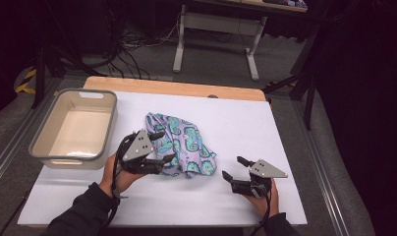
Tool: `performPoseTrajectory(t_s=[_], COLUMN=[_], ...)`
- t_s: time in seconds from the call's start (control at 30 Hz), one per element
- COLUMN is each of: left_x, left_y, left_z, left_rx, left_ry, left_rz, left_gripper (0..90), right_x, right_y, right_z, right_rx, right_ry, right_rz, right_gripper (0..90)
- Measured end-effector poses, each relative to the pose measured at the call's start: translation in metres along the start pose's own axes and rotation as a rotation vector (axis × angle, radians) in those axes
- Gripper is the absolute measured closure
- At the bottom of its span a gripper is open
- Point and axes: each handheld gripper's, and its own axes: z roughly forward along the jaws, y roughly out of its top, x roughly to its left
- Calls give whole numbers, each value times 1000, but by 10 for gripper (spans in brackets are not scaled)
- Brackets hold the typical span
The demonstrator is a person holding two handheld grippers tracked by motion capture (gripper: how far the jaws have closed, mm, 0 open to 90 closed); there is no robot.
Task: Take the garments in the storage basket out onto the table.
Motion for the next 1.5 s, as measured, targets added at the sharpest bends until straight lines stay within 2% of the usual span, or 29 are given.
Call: performPoseTrajectory(t_s=[0.03,0.07,0.1,0.13,0.2,0.23,0.3,0.37,0.4,0.43,0.47,0.53,0.57,0.6,0.63,0.67,0.7,0.73,0.83,0.87,0.9,0.93,1.0,1.03,1.07,1.13,1.3,1.37,1.5], left_x=[-3,-3,-9,-9,-11,-11,-10,-7,-5,-5,-1,0,1,1,3,3,4,4,6,7,8,8,8,8,8,9,12,14,14], left_y=[-8,-8,-24,-24,-41,-41,-54,-58,-60,-60,-62,-63,-63,-64,-65,-65,-66,-67,-68,-68,-68,-68,-68,-68,-68,-68,-70,-71,-74], left_z=[0,0,1,1,4,4,11,17,19,19,23,25,28,30,35,35,38,40,44,44,45,45,45,45,45,43,33,25,9], left_rx=[20,20,61,61,125,125,186,205,207,207,213,220,222,231,253,253,263,273,300,301,317,316,320,321,323,324,313,306,299], left_ry=[2,2,12,12,12,12,-4,-11,-18,-18,-25,-26,-24,-18,-13,-13,-7,-8,-10,-10,-13,-17,-12,-16,-17,-18,-28,-27,-24], left_rz=[2,2,14,14,7,7,2,-9,-31,-31,-54,-57,-58,-55,-58,-58,-61,-65,-80,-81,-92,-95,-96,-98,-95,-93,-80,-77,-74], left_gripper=[289,285,284,284,276,267,267,273,275,275,276,285,298,298,332,335,335,379,456,456,535,586,696,696,754,792,813,817,823], right_x=[3,3,9,9,23,23,36,44,47,47,50,51,52,52,51,51,50,48,44,44,43,41,40,38,35,29,7,-4,-19], right_y=[1,1,4,4,9,9,16,20,22,22,25,26,29,29,29,29,28,27,24,24,24,24,24,24,24,23,20,18,15], right_z=[1,1,6,6,13,13,24,32,36,36,45,49,59,59,67,67,69,72,73,73,72,71,69,67,64,59,47,42,34], right_rx=[4,4,21,21,42,42,44,50,52,52,66,73,109,109,136,136,152,182,203,203,209,208,207,204,202,199,183,188,187], right_ry=[7,7,20,20,64,64,101,106,107,107,98,93,80,80,48,48,44,39,48,48,36,25,14,4,-5,-33,-105,-135,-199], right_rz=[-5,-5,-26,-26,-75,-75,-122,-152,-162,-162,-187,-195,-215,-215,-248,-248,-261,-273,-264,-264,-271,-266,-262,-257,-252,-244,-192,-161,-134], right_gripper=[243,243,247,247,262,262,246,224,233,233,240,252,280,280,402,402,448,578,739,739,821,852,860,863,867,870,871,871,874])
